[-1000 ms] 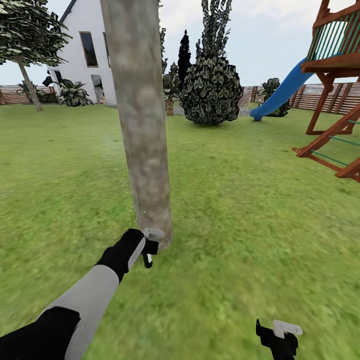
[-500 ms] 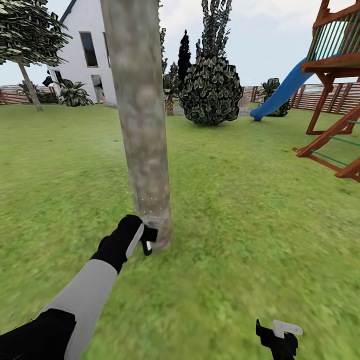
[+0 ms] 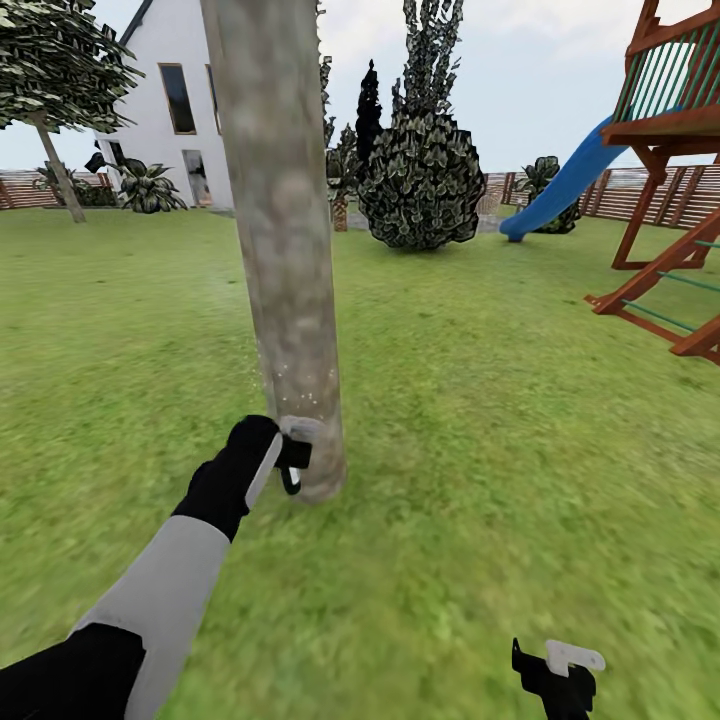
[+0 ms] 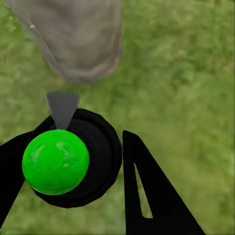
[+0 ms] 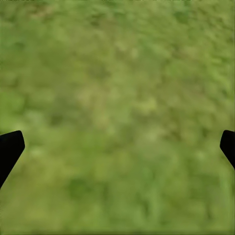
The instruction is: In the garden, pick up the pesticide atomizer on the floor and spray pesticide onto both trees until each tree trunk is fully covered.
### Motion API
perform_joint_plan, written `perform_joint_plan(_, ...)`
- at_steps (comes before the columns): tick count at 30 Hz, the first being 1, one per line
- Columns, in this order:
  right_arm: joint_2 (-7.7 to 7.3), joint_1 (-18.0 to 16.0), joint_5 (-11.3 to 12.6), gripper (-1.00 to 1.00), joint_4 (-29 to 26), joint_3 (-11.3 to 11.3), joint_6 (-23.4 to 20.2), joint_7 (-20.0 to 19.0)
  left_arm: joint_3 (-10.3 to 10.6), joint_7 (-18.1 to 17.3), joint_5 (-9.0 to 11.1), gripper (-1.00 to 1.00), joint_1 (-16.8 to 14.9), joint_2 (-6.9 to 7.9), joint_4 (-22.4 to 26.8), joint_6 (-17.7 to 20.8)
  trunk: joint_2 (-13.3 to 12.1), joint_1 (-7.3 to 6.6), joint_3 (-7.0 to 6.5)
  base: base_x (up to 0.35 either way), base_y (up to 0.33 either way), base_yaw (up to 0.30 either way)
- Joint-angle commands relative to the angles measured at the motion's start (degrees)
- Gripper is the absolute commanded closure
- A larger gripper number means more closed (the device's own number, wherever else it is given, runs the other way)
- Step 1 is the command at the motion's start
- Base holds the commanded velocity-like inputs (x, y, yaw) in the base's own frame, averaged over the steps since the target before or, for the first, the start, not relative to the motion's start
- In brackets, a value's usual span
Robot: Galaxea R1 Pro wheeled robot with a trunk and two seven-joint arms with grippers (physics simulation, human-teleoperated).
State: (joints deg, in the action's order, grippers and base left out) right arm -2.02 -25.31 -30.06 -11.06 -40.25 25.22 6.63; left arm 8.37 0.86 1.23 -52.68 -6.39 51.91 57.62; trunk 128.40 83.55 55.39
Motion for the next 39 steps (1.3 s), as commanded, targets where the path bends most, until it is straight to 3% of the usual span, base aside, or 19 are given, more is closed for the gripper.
perform_joint_plan(1,0.00,0.0,0.0,-1.00,0.0,0.0,0.0,0.0,-0.2,0.0,0.1,1.00,0.1,0.48,1.5,0.1,0.0,0.00,0.00,0.000,0.000,0.000)
perform_joint_plan(4,0.00,0.0,0.0,-1.00,0.1,0.0,0.0,0.0,-0.3,-0.1,0.0,1.00,0.2,3.56,4.3,0.5,0.0,0.00,0.00,0.000,0.000,0.000)
perform_joint_plan(6,0.00,0.0,0.0,-1.00,0.1,0.0,0.0,0.0,-0.4,-0.1,0.1,1.00,0.2,4.78,4.9,0.6,0.0,0.00,0.00,0.000,0.000,0.000)
perform_joint_plan(8,0.00,0.0,0.0,-1.00,0.1,0.0,0.0,0.0,-0.1,-0.1,0.2,1.00,0.1,3.97,5.4,0.6,0.0,0.00,0.00,0.000,0.000,0.000)
perform_joint_plan(11,0.01,0.0,0.0,-1.00,0.1,0.0,0.0,0.0,0.1,0.0,0.2,1.00,-0.9,-0.34,5.6,0.7,0.0,0.00,0.00,0.000,0.000,0.000)
perform_joint_plan(12,0.00,0.0,0.0,-1.00,0.1,0.0,0.0,0.0,0.1,0.0,0.2,1.00,-1.3,-0.99,5.6,0.8,0.0,0.00,0.00,0.000,0.000,0.000)
perform_joint_plan(14,0.01,0.0,0.0,-1.00,0.1,0.0,0.0,0.0,-0.1,0.0,0.0,1.00,-1.4,-0.06,6.4,0.8,0.0,0.00,0.00,0.000,0.000,0.000)
perform_joint_plan(15,0.00,0.0,0.0,-1.00,0.1,0.0,0.0,0.0,-0.2,0.0,0.0,1.00,-1.1,1.62,7.7,0.8,0.0,0.00,0.00,0.000,0.000,0.000)
perform_joint_plan(18,0.02,0.0,0.0,-1.00,0.1,0.0,0.0,0.0,-0.2,0.0,0.1,1.00,-0.9,3.94,9.6,0.8,0.0,0.00,0.00,0.000,0.000,0.000)
perform_joint_plan(20,0.02,0.0,0.0,-1.00,0.1,0.0,0.0,0.0,0.0,0.0,0.1,1.00,-0.9,3.30,9.8,0.8,0.0,0.00,0.00,0.000,0.000,0.000)
perform_joint_plan(22,0.02,0.0,0.0,-1.00,0.1,0.0,0.0,0.0,0.1,0.0,0.1,1.00,-1.1,1.61,9.9,0.8,0.0,0.00,0.00,0.000,0.000,0.000)
perform_joint_plan(24,0.06,0.0,0.0,-1.00,0.1,0.0,0.0,0.0,0.1,0.0,-2.3,1.00,-1.7,-0.05,10.3,0.8,0.0,0.00,0.00,0.000,0.000,0.000)
perform_joint_plan(27,0.08,0.0,0.0,-1.00,0.1,0.0,0.0,0.0,-0.6,0.0,-3.8,1.00,-1.6,0.82,12.8,0.9,0.0,0.00,0.00,0.000,0.000,0.000)
perform_joint_plan(29,0.09,0.0,0.0,-1.00,0.1,0.0,0.0,0.0,-2.3,0.0,-3.9,1.00,-1.3,2.87,15.1,0.9,0.0,0.00,0.00,0.000,0.000,0.000)
perform_joint_plan(31,0.09,0.0,0.0,-1.00,0.1,0.0,0.0,0.0,-2.6,0.0,-3.9,1.00,-1.2,3.20,15.6,1.0,0.0,0.00,0.00,0.000,0.000,0.000)
perform_joint_plan(33,0.09,0.0,0.0,-1.00,0.1,0.0,0.0,0.0,-2.6,0.0,-4.0,1.00,-1.3,1.89,15.6,1.0,0.0,0.00,0.00,0.000,0.000,0.000)
perform_joint_plan(35,0.09,0.0,0.0,-1.00,0.1,0.0,0.0,0.0,-2.5,0.0,-4.9,1.00,-1.8,-2.02,15.0,1.0,0.0,0.00,0.00,0.000,0.000,0.000)
perform_joint_plan(37,0.09,0.0,0.0,-1.00,0.1,0.0,0.0,0.0,-2.5,0.0,-6.5,1.00,-2.0,-3.09,14.9,1.0,0.0,0.00,0.00,0.000,0.000,0.000)
perform_joint_plan(39,0.09,0.0,0.0,-1.00,0.1,0.1,0.0,0.0,-2.5,0.0,-7.2,1.00,-2.2,-3.02,15.2,1.1,0.0,0.00,0.00,0.000,0.000,0.000)
